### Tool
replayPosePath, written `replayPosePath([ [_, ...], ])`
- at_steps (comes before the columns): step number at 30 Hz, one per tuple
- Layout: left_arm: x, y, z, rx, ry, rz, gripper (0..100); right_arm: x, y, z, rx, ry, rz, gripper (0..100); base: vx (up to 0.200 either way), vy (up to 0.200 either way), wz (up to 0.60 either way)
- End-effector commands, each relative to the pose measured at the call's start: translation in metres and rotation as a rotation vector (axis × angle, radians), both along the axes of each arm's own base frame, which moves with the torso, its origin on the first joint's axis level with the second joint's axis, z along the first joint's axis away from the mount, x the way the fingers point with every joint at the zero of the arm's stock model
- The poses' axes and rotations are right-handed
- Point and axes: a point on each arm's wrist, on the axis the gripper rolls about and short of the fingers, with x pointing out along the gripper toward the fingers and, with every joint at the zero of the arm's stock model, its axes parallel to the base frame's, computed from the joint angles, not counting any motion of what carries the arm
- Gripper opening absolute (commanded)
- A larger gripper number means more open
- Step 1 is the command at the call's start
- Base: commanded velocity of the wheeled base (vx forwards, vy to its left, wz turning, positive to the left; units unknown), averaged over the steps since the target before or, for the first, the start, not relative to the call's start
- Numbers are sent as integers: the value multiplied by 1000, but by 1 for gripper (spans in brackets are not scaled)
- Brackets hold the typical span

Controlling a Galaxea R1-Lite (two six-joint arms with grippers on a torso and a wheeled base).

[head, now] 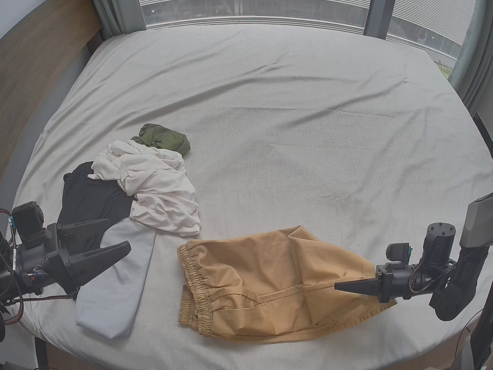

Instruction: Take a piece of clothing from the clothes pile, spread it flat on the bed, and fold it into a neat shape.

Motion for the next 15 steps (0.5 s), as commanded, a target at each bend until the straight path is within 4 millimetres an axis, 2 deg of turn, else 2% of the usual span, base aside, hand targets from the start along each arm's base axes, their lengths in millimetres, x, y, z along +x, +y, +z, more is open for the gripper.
replayPosePath([
  [1, 0, 0, 0, 0, 1, 0, 100, 0, 1, 0, 0, -1, 3, 0, 0, 0, 0],
  [15, 3, -1, 1, 0, 3, -2, 100, 0, 3, 13, 22, -35, 4, 0, 0, 0, 0],
])
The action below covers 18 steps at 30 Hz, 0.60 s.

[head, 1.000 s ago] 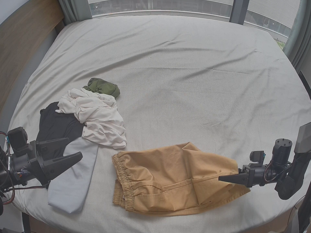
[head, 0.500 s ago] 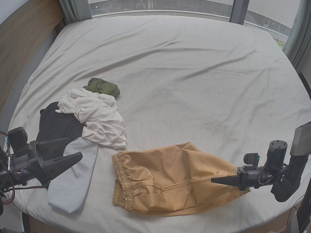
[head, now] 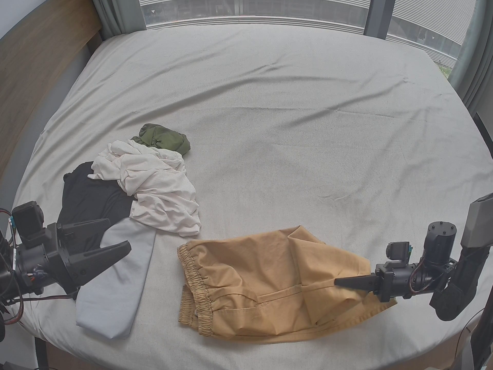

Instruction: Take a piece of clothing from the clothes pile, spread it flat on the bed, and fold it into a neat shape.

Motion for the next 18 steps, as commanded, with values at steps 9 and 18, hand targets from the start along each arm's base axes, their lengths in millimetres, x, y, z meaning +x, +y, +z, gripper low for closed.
replayPosePath([
  [9, 22, -7, -6, 4, 29, -26, 100, 0, 1, 58, 120, -99, -15, 0, 0, 0, 0],
  [18, 43, -19, -45, 20, 84, -62, 100, 2, -3, 61, 121, -115, -34, 0, 0, 0, 0],
])
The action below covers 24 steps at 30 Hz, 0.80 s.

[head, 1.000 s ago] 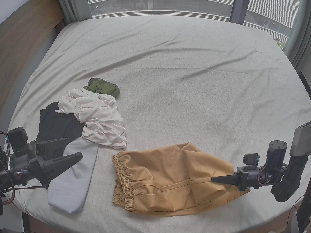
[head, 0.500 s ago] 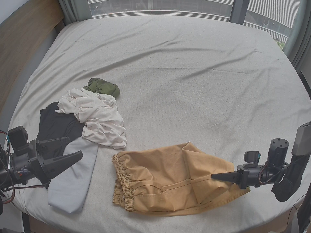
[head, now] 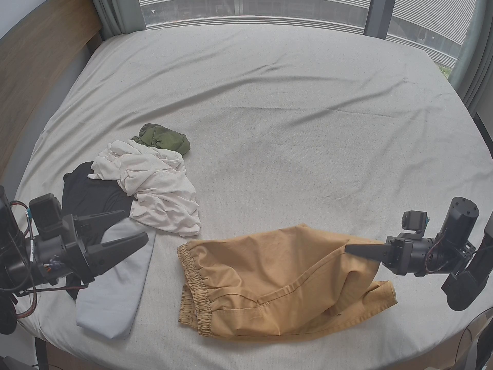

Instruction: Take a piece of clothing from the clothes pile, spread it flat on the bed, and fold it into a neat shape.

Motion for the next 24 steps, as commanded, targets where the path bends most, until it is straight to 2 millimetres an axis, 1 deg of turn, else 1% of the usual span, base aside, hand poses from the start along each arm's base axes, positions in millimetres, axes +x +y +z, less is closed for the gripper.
replayPosePath([
  [1, 14, -9, -38, 25, 107, -30, 100, 0, -4, 5, 5, -22, -16, 0, 0, 0, 0],
  [4, 16, -16, -51, 28, 111, -54, 100, 1, -6, 6, 7, -20, -26, 0, 0, 0, 0],
  [9, 22, -26, -68, 38, 117, -43, 100, 2, -8, 5, 6, -19, -35, 0, 0, 0, 0],
  [10, 22, -27, -69, 39, 119, -45, 100, 2, -8, 5, 6, -19, -35, 0, 0, 0, 0],
  [12, 23, -32, -79, 46, 144, -63, 100, 2, -8, 5, 6, -19, -35, 0, 0, 0, 0],
  [13, 23, -32, -79, 46, 144, -63, 100, 2, -8, 5, 6, -19, -35, 0, 0, 0, 0],
  [15, 21, -38, -89, 55, 170, -86, 100, 2, -8, 5, 6, -17, -35, 0, 0, 0, 0],
  [17, 20, -39, -90, 58, 175, -87, 100, 2, -8, 5, 6, -17, -35, 0, 0, 0, 0],
  [21, 12, -46, -93, 28, 232, -79, 100, 2, -8, 4, 5, -13, -35, 0, 0, 0, 0],
  [24, 8, -47, -96, 15, 280, -70, 100, 2, -8, 3, 4, -10, -35, 0, 0, 0, 0],
])
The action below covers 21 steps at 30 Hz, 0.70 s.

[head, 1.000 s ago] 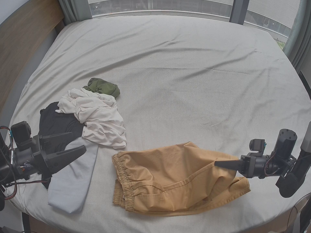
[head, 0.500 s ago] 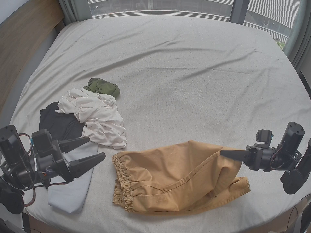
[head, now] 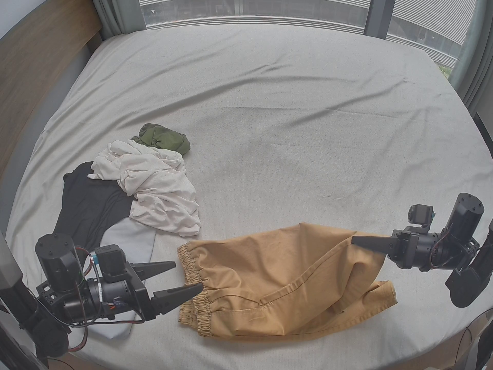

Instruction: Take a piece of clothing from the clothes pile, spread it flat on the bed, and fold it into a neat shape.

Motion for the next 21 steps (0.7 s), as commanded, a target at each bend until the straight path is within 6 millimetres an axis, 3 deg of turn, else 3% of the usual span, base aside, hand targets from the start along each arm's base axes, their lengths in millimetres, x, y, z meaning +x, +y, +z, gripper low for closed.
replayPosePath([
  [1, -6, -4, -11, 14, 71, -11, 100, 0, 0, -2, -1, 7, 2, 0, 0, 0, 0],
  [21, -12, -11, -46, 96, 242, -55, 100, 2, 1, -5, -5, 17, 2, 0, 0, 0, 0],
])
